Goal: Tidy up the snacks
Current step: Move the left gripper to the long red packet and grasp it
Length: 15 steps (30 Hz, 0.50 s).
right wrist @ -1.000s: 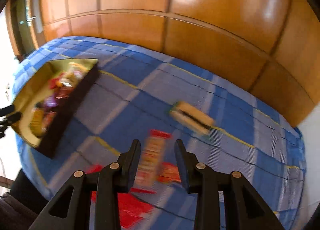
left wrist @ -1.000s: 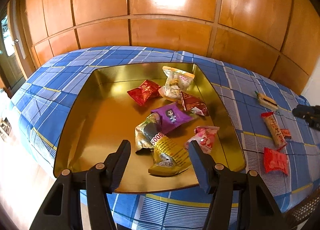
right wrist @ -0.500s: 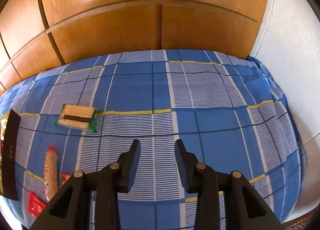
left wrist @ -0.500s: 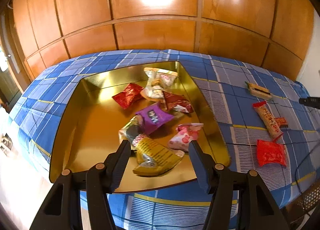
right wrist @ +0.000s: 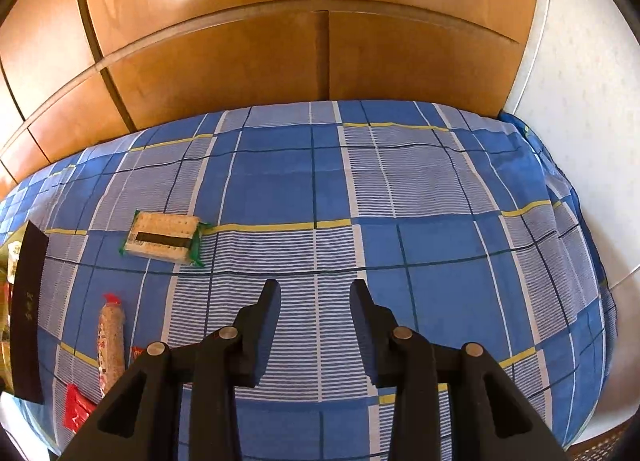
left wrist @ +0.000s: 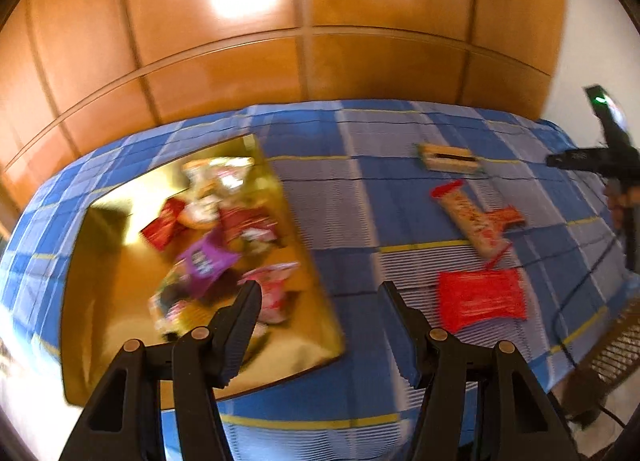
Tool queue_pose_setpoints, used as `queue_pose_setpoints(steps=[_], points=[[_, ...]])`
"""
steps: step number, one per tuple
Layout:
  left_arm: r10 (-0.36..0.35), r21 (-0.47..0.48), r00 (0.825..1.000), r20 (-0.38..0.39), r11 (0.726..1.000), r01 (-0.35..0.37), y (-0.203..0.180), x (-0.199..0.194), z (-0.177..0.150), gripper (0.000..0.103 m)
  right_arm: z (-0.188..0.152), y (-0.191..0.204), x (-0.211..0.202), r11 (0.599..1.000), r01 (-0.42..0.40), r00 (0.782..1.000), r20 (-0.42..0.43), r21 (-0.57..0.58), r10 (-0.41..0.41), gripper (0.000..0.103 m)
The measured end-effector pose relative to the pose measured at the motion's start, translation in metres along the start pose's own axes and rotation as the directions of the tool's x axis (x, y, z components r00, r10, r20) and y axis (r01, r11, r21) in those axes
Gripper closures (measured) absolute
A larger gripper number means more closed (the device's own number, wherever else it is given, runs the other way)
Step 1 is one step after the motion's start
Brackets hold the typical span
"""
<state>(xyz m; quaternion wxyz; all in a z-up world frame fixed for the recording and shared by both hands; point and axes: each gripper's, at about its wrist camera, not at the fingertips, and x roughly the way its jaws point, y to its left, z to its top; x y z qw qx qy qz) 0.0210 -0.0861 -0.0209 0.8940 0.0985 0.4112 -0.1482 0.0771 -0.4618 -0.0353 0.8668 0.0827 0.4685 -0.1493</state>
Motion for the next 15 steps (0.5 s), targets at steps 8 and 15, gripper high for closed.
queue_pose_setpoints(steps=[8,15], points=[[-0.142,0.144,0.987,-0.072,0.978,0.151,-0.063,0.018,0.009,0.042,0.001,-0.002,-0.003,1.0,-0.015,1.0,0.003,0.013,0.015,0.066],[-0.208,0.43,0.961,-0.181,0.862,0.267,-0.12,0.034,-0.006,0.027,0.001,0.004,-0.004,0.999,-0.032,0.999,0.002,-0.005,0.032,0.065]])
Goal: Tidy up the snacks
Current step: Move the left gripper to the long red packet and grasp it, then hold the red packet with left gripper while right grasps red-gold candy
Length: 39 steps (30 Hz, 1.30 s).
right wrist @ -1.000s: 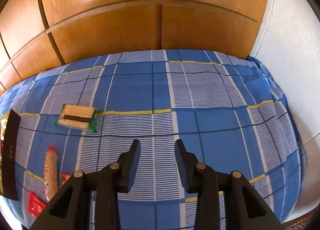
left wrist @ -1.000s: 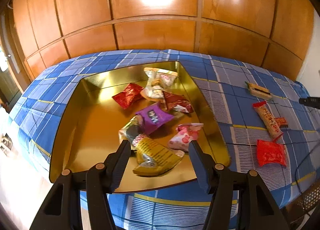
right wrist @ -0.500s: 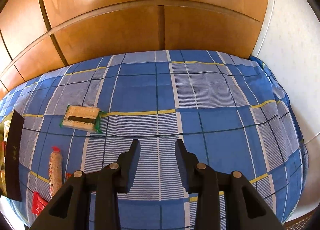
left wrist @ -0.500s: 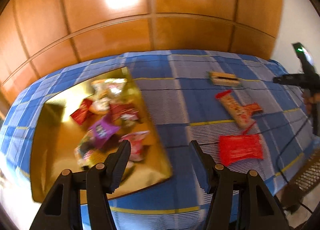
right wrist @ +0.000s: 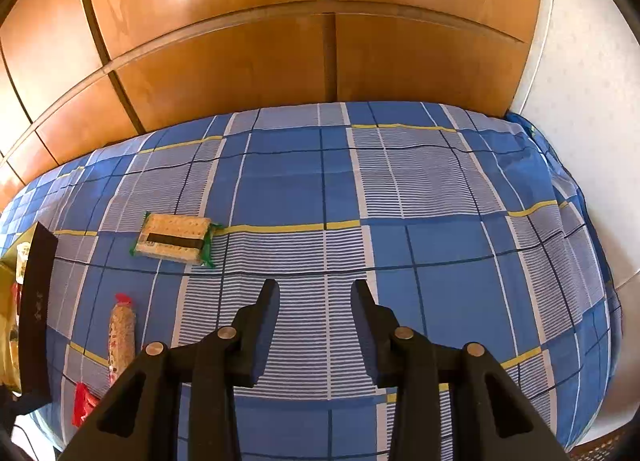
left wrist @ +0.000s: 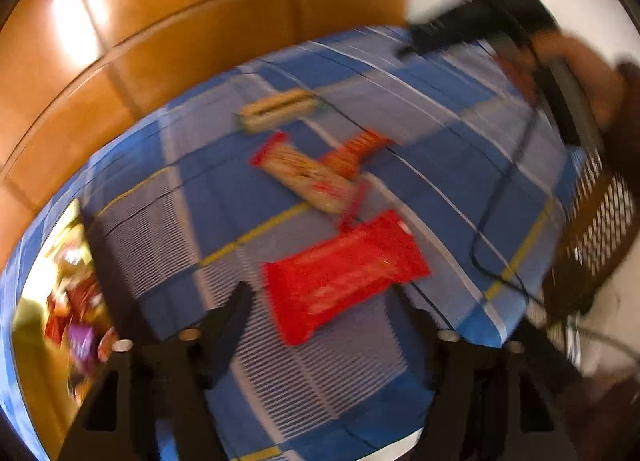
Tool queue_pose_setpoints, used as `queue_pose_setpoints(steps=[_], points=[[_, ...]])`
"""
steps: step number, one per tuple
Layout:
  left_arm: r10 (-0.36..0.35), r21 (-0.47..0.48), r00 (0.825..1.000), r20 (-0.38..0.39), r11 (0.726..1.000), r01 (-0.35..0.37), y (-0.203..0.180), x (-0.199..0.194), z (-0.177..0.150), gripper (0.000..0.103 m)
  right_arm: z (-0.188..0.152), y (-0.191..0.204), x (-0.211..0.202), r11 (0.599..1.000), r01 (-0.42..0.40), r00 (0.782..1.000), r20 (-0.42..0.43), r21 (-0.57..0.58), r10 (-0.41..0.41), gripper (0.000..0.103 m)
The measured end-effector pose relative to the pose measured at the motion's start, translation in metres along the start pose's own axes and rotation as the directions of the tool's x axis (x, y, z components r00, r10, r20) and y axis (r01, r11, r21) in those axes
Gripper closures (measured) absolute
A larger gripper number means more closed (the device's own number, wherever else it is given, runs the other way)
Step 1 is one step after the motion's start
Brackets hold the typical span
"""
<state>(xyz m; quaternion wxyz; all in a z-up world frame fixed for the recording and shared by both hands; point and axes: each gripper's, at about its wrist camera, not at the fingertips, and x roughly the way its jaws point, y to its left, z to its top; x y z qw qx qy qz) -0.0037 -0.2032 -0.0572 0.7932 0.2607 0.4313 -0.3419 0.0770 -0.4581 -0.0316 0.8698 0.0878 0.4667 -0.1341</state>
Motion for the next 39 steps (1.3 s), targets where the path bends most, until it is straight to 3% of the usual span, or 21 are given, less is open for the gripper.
queue_pose_setpoints(steps=[2,5,12,16,18,19,20,21,30,34,39], points=[[-0.019,0.108,1.0,-0.016,0.994,0.021,-0.013,0.006,0.001,0.02,0.0,0.001,0.0,1.0,-0.004,1.0,-0.003,-0.005,0.004,0.064],[-0.019,0.215,0.999,-0.048,0.976,0.029,-0.022,0.016,0.001,0.02,0.0,0.002,0.0,1.0,-0.005,1.0,-0.005,-0.01,0.005,0.064],[-0.03,0.243,0.995,-0.09,0.969,0.051,-0.014,0.038,0.011,0.018,0.0,0.001,0.0,1.0,-0.005,1.0,-0.005,-0.007,0.005,0.064],[-0.076,0.196,0.991,-0.113,0.976,0.098,-0.01,0.054,0.017,0.019,0.0,0.001,0.0,1.0,-0.001,1.0,-0.004,-0.007,0.001,0.063],[-0.153,0.124,0.982,-0.113,0.978,0.167,-0.006,0.058,0.018,0.035,0.001,0.0,0.0,1.0,0.001,1.0,-0.003,-0.005,-0.001,0.063],[-0.187,0.077,0.977,-0.099,0.978,0.195,-0.003,0.056,0.018,0.049,0.001,0.0,0.0,1.0,0.003,1.0,-0.003,-0.004,-0.003,0.063],[-0.183,0.059,0.98,-0.079,0.98,0.188,-0.002,0.054,0.016,0.062,0.001,0.0,0.0,1.0,0.004,1.0,-0.003,-0.004,-0.004,0.063],[-0.177,0.048,0.982,-0.072,0.982,0.181,-0.002,0.053,0.015,0.065,0.001,0.0,0.001,1.0,0.006,1.0,-0.002,-0.005,-0.006,0.063],[-0.101,-0.102,0.995,-0.027,0.99,0.098,0.006,0.029,-0.027,0.065,-0.002,0.003,0.005,1.0,0.011,1.0,-0.022,-0.025,-0.012,0.063],[-0.092,-0.174,0.996,0.002,0.981,0.091,0.013,0.028,-0.038,0.064,-0.004,0.006,0.009,0.998,-0.062,0.996,-0.06,-0.023,0.06,0.063],[-0.072,-0.165,0.997,0.03,0.983,0.076,0.01,0.029,-0.042,0.062,-0.008,0.022,0.014,0.984,-0.17,0.981,-0.11,-0.058,0.163,0.063]])
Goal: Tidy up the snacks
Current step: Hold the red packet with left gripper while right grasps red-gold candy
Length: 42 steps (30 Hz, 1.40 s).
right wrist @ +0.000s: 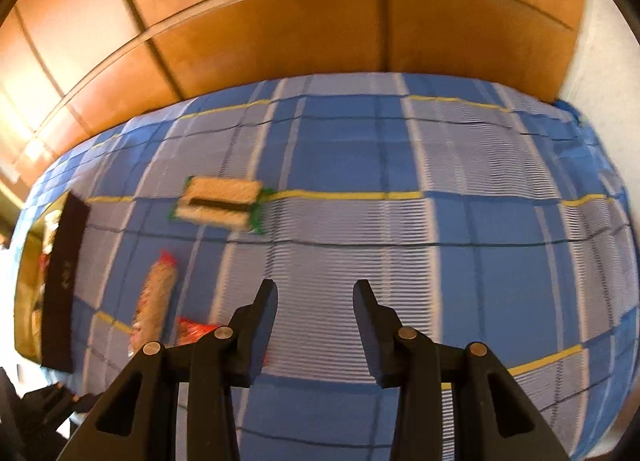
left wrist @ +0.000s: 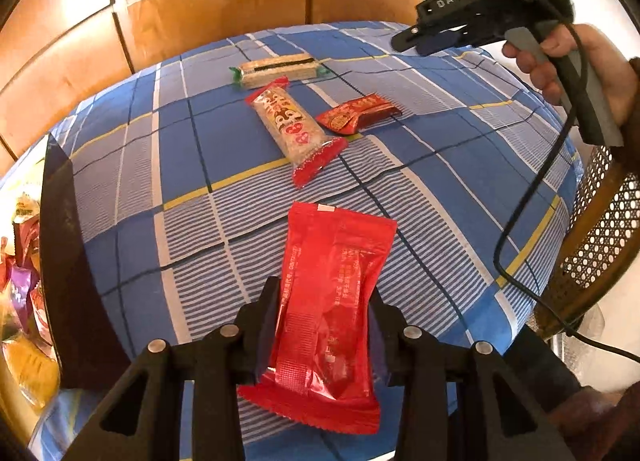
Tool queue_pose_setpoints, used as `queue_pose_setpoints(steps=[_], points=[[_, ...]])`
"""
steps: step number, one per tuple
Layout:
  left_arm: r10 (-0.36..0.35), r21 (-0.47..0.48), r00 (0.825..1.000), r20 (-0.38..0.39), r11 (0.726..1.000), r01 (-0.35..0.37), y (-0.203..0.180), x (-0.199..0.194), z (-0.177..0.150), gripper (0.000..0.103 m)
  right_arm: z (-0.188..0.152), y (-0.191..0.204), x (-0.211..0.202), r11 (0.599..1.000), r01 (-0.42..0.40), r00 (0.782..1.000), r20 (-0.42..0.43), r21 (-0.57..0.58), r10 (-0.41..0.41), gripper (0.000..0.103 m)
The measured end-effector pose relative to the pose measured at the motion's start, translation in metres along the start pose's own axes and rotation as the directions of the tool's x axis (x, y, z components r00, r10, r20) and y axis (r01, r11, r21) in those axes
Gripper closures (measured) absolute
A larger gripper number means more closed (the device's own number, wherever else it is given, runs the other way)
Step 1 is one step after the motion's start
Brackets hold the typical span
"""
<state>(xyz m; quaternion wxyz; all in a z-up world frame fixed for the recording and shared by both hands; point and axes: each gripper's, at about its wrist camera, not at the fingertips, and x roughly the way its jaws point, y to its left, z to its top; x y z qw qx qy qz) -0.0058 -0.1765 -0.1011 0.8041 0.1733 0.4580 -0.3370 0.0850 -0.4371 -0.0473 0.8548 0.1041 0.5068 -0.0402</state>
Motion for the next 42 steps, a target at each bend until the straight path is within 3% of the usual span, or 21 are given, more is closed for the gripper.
queue_pose_setpoints(steps=[5,8,11,18,25,26,28,29,30,37,42], points=[[-0.02,-0.02,1.0,0.012,1.0,0.02,0.003,-0.001,-0.001,0.063,-0.01,0.037,0.015,0.978,-0.096,0.993,-0.09,-0.183,0.081,0.064],[-0.029,-0.026,0.999,0.018,0.999,0.029,0.005,-0.001,-0.002,0.063,-0.026,0.065,0.025,0.934,-0.06,0.992,-0.126,-0.352,0.017,0.062],[-0.038,-0.035,0.999,0.023,0.999,0.039,0.006,-0.001,-0.001,0.063,-0.036,0.078,0.03,0.9,-0.04,0.991,-0.134,-0.435,-0.02,0.058],[-0.057,-0.055,0.998,0.027,0.997,0.059,0.009,0.0,0.0,0.063,-0.05,0.094,0.044,0.824,0.053,0.987,-0.096,-0.564,-0.129,0.053],[-0.065,-0.059,0.997,0.031,0.996,0.067,0.009,0.001,0.0,0.062,-0.049,0.111,0.051,0.748,0.059,0.993,-0.04,-0.661,-0.114,0.051],[-0.066,-0.059,0.997,0.031,0.996,0.067,0.009,0.001,0.0,0.061,-0.047,0.111,0.052,0.753,0.047,0.994,-0.045,-0.656,-0.101,0.051],[-0.066,-0.06,0.997,0.031,0.996,0.068,0.009,0.001,0.0,0.061,-0.04,0.105,0.055,0.804,-0.009,0.993,-0.1,-0.595,-0.063,0.056],[-0.065,-0.06,0.997,0.03,0.996,0.066,0.009,0.001,0.0,0.061,-0.037,0.105,0.056,0.818,-0.032,0.992,-0.121,-0.574,-0.046,0.077],[-0.063,-0.059,0.998,0.03,0.996,0.065,0.009,0.002,0.0,0.061,-0.036,0.104,0.055,0.829,-0.041,0.991,-0.131,-0.557,-0.039,0.082],[-0.064,-0.067,0.998,0.029,0.996,0.066,0.01,0.002,0.001,0.061,-0.027,0.098,0.065,0.88,-0.082,0.984,-0.18,-0.468,-0.004,0.078],[-0.062,-0.065,0.998,0.029,0.996,0.064,0.01,0.002,0.0,0.061,-0.031,0.1,0.065,0.865,-0.057,0.989,-0.147,-0.498,-0.019,0.078]])
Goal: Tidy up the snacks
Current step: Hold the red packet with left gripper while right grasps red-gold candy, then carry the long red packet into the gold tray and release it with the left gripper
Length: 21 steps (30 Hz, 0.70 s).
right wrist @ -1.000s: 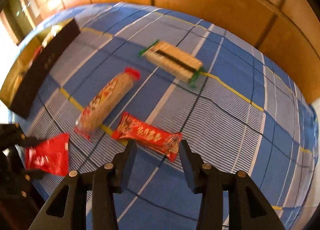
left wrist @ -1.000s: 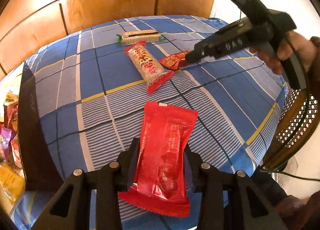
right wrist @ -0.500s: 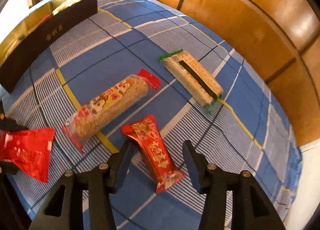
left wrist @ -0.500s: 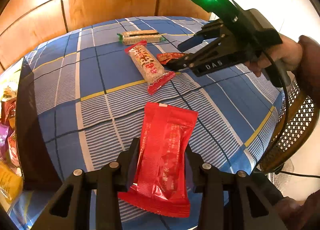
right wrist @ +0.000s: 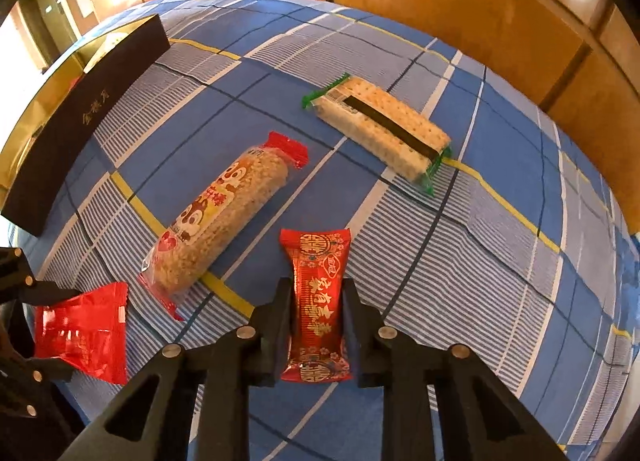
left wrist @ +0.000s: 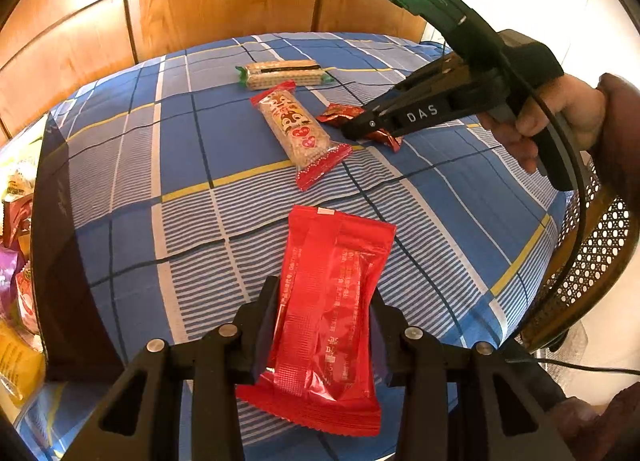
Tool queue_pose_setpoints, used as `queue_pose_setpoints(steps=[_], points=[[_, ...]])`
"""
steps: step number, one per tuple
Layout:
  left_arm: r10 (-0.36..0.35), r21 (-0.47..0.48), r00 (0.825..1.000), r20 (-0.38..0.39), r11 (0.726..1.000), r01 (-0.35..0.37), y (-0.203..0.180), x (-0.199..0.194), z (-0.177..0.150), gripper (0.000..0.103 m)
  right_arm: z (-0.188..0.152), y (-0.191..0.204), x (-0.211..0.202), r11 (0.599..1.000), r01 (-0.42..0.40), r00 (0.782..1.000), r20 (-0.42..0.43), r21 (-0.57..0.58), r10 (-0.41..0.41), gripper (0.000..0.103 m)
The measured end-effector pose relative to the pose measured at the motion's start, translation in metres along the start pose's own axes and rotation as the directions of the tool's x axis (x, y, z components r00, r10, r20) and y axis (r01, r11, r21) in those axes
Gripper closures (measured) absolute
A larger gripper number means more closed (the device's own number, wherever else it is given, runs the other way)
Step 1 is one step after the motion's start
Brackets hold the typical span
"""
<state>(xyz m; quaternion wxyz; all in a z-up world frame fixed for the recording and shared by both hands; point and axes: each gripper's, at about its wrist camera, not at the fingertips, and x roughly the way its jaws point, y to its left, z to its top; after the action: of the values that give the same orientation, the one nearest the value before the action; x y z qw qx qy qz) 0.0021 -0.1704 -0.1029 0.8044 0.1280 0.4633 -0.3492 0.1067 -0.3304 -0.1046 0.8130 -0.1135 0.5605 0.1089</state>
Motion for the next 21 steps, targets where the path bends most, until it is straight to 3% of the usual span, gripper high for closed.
queue_pose_setpoints(steps=[8,13,21], points=[[0.025,0.006,1.0,0.008,1.0,-0.025,-0.004,-0.004,-0.001,0.065,-0.005,0.02,-0.005,0.992,0.084,0.996,0.019,-0.093,-0.083,0.081],[-0.011,-0.014,1.0,0.017,1.0,0.011,0.0,-0.011,0.001,0.065,-0.003,0.016,-0.002,0.994,0.074,0.997,0.017,-0.085,-0.072,0.081],[-0.062,-0.073,0.989,0.135,0.995,0.073,0.013,-0.056,0.012,0.065,-0.012,0.032,-0.008,0.981,0.124,0.992,0.054,-0.148,-0.117,0.081]])
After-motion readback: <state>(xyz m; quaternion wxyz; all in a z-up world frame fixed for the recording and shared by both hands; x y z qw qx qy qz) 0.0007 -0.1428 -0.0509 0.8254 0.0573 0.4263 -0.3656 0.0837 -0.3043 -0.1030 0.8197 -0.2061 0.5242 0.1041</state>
